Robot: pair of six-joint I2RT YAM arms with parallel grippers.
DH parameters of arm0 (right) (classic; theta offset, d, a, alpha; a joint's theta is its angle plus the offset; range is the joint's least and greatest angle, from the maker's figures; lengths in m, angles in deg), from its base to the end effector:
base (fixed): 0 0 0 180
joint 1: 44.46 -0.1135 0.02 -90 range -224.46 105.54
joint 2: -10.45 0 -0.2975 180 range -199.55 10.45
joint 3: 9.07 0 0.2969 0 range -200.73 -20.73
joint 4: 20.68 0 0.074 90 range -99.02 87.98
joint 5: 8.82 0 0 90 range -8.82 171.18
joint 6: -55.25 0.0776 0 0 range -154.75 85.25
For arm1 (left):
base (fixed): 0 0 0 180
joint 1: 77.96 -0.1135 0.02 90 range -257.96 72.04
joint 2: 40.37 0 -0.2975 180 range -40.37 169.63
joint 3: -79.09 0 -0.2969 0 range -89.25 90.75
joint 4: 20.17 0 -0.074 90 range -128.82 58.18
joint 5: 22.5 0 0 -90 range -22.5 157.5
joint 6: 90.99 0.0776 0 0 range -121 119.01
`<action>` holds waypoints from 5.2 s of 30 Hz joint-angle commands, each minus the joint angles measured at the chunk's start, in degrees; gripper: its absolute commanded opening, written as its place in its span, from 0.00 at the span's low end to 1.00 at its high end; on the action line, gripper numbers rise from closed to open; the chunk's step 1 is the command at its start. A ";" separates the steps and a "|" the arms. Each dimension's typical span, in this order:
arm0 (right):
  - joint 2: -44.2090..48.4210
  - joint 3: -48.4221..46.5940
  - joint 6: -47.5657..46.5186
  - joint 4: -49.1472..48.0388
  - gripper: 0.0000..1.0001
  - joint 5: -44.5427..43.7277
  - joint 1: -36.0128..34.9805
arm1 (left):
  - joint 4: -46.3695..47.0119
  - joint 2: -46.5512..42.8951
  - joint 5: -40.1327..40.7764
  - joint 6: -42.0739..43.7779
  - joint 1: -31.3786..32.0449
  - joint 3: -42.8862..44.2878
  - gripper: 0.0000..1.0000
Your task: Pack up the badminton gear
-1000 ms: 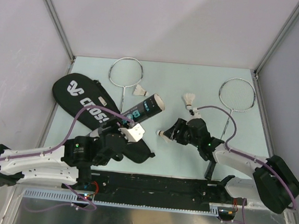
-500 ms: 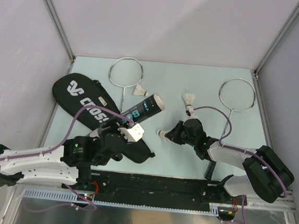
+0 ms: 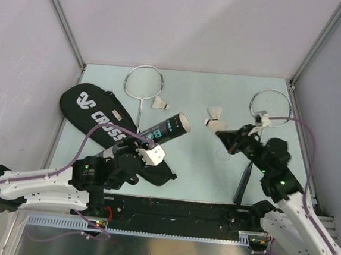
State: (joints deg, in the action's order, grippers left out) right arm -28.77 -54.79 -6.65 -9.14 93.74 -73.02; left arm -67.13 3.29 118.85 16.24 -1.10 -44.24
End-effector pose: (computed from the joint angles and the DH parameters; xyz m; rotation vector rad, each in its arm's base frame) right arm 0.1972 0.1265 0.3221 -0.1816 1.7326 0.9211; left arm 0.1035 -0.1767 0.3173 1.0466 1.6307 0.2862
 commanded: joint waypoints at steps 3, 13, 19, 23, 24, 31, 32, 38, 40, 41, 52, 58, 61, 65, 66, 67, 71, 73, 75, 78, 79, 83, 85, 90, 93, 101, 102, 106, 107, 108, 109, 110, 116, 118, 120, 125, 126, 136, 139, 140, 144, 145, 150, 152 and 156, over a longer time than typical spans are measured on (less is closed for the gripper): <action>9.25 -10.69 -13.10 13.62 0.00 15.70 2.51 | 2.49 -2.39 -5.37 5.91 0.61 -0.47 0.50; 6.26 -16.59 -15.14 14.04 0.00 27.84 1.52 | 2.48 -2.51 -6.93 8.33 0.78 -0.59 0.55; 2.34 -17.91 -19.69 15.43 0.00 25.48 -3.21 | 2.60 -1.95 -7.95 9.13 0.79 -0.11 0.55; -0.63 -18.95 -22.10 15.24 0.00 24.95 -5.57 | 2.58 -0.80 -7.90 9.96 0.75 -0.48 0.56; -1.49 -19.12 -22.55 15.06 0.00 25.01 -6.00 | 2.55 -0.48 -7.92 10.16 0.84 -0.47 0.56; -6.51 -19.80 -25.68 12.83 0.00 27.18 -7.91 | 2.97 0.12 -7.79 12.06 0.85 -0.39 0.56; -7.20 -19.85 -26.19 12.58 0.00 27.35 -8.22 | 3.19 -0.06 -7.77 12.31 0.84 -0.55 0.56; -9.88 -19.89 -27.83 11.62 0.00 27.31 -9.55 | 4.65 -1.52 -8.52 13.83 0.88 -1.54 0.57; -10.69 -19.90 -27.83 10.99 0.00 27.51 -9.60 | 5.25 -2.10 -8.61 14.92 0.87 -2.22 0.57; -11.14 -19.90 -27.83 10.48 0.00 27.56 -9.59 | 5.69 -2.27 -8.54 15.45 0.85 -2.66 0.58; -15.18 -19.90 -27.82 7.02 0.00 31.07 -11.68 | 8.64 -2.53 -6.62 17.68 0.84 -4.16 0.58; -13.11 -19.90 -27.07 9.29 0.30 26.20 -11.58 | 9.62 -3.63 -5.81 17.83 0.77 -4.84 0.58; -11.13 -19.89 -25.75 11.46 0.48 25.13 -10.43 | 9.98 -4.07 -5.57 17.90 0.56 -5.18 0.58; -8.54 -19.90 -23.84 13.25 0.65 29.05 -6.98 | 10.19 -4.24 -5.74 17.69 0.23 -5.79 0.58; -8.04 -19.90 -22.93 13.41 0.67 30.66 -5.82 | 10.32 -4.09 -5.74 17.54 0.13 -6.02 0.58; -7.70 -19.90 -22.22 13.31 0.69 31.95 -4.01 | 10.42 -4.01 -5.70 17.34 0.05 -6.18 0.58; -8.36 -19.90 -18.71 10.29 0.72 38.86 4.39 | 10.86 -3.09 -5.58 16.17 -0.06 -6.61 0.58; -10.20 -19.90 -15.86 6.53 0.72 42.13 9.00 | 10.98 -2.89 -6.07 15.84 -0.11 -6.67 0.58; -13.10 -20.16 -12.49 2.56 0.71 44.05 13.19 | 11.06 -2.86 -6.39 15.40 -0.17 -6.58 0.58; -19.49 -22.67 -13.57 1.03 0.71 41.71 17.24 | 11.15 -3.12 -7.41 14.52 -0.16 -6.47 0.58; -22.48 -24.41 -14.99 2.82 0.71 39.89 17.80 | 11.15 -3.13 -7.85 14.07 -0.19 -6.41 0.58; -35.96 -31.91 -22.63 9.51 0.71 29.25 18.61 | 11.07 -2.94 -8.54 12.97 -0.15 -6.10 0.58; -42.88 -36.59 -25.30 12.64 0.70 25.95 19.04 | 11.06 -3.16 -8.72 12.82 -0.14 -5.80 0.58; -57.68 -47.45 -28.91 17.82 0.72 24.16 19.93 | 11.06 -4.52 -10.38 12.07 -0.10 -5.52 0.58; -66.58 -55.18 -32.43 23.04 0.73 24.16 20.28 | 11.10 -5.43 -10.67 11.74 -0.08 -5.61 0.59; -78.74 -64.69 -35.51 26.04 0.74 25.37 21.42 | 11.08 -7.00 -11.03 11.44 -0.04 -5.75 0.60; -79.79 -65.67 -35.76 26.09 0.75 25.52 21.47 | 11.07 -6.56 -11.02 11.34 -0.04 -5.78 0.60; -84.85 -70.68 -36.35 28.69 0.76 26.39 21.80 | 11.00 -4.04 -10.98 10.39 0.01 -5.20 0.60; -86.27 -71.96 -36.53 29.70 0.76 27.00 21.88 | 10.98 -3.41 -11.04 10.03 -0.02 -5.02 0.60; -87.38 -73.35 -36.97 30.64 0.76 27.57 21.92 | 10.97 -2.75 -11.07 9.80 -0.03 -4.89 0.60; -88.59 -74.40 -37.46 31.82 0.76 27.94 21.94 | 10.97 -2.20 -11.04 9.73 -0.04 -4.87 0.60; -89.37 -75.76 -38.27 32.98 0.75 28.26 22.00 | 10.97 -1.70 -10.89 9.70 -0.04 -4.90 0.60; -91.43 -79.86 -39.68 40.02 0.73 32.43 23.85 | 10.98 -0.49 -10.77 9.52 -0.04 -5.07 0.60; -90.67 -79.28 -40.33 41.98 0.72 33.52 24.43 | 10.99 -0.24 -10.71 9.52 -0.04 -5.04 0.60; -89.43 -78.10 -41.37 43.81 0.71 34.07 24.67 | 10.97 -0.11 -10.72 9.38 -0.02 -5.07 0.60; -84.75 -71.09 -40.67 43.43 0.63 35.53 25.19 | 11.00 0.06 -10.71 9.31 -0.02 -4.98 0.60; -83.67 -69.67 -40.19 42.61 0.62 35.79 25.24 | 10.98 0.08 -10.77 9.27 0.01 -4.96 0.60; -76.50 -56.90 -37.94 37.47 0.46 35.95 25.71 | 10.97 -0.33 -10.84 9.09 -0.04 -4.80 0.60; -76.32 -55.07 -37.23 36.88 0.45 35.89 25.73 | 11.03 -0.48 -10.84 9.13 -0.02 -4.78 0.60; -76.38 -54.54 -37.01 36.83 0.45 35.88 25.74 | 11.00 -0.49 -10.84 9.09 0.01 -4.77 0.60; -76.08 -52.30 -35.69 35.66 0.42 36.01 25.67 | 11.02 -0.45 -10.82 9.12 -0.04 -4.71 0.60; -75.95 -51.88 -35.28 35.25 0.41 35.72 25.66 | 11.04 -0.39 -10.78 9.08 -0.04 -4.73 0.60; -74.59 -49.87 -33.31 33.37 0.22 34.33 25.99 | 11.01 -0.52 -10.56 9.13 0.00 -4.69 0.60; -73.19 -48.97 -32.74 32.51 0.11 34.01 26.09 | 11.00 -0.62 -10.44 9.09 -0.01 -4.79 0.60; -68.89 -46.97 -31.30 30.91 0.01 33.28 26.10 | 11.00 -0.42 -10.21 9.11 0.00 -4.93 0.59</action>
State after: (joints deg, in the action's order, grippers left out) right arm -104.92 -102.68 -40.05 25.08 127.53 -47.23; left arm -59.35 3.57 107.36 25.97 -1.01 -51.06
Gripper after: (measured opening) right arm 0.031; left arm 0.708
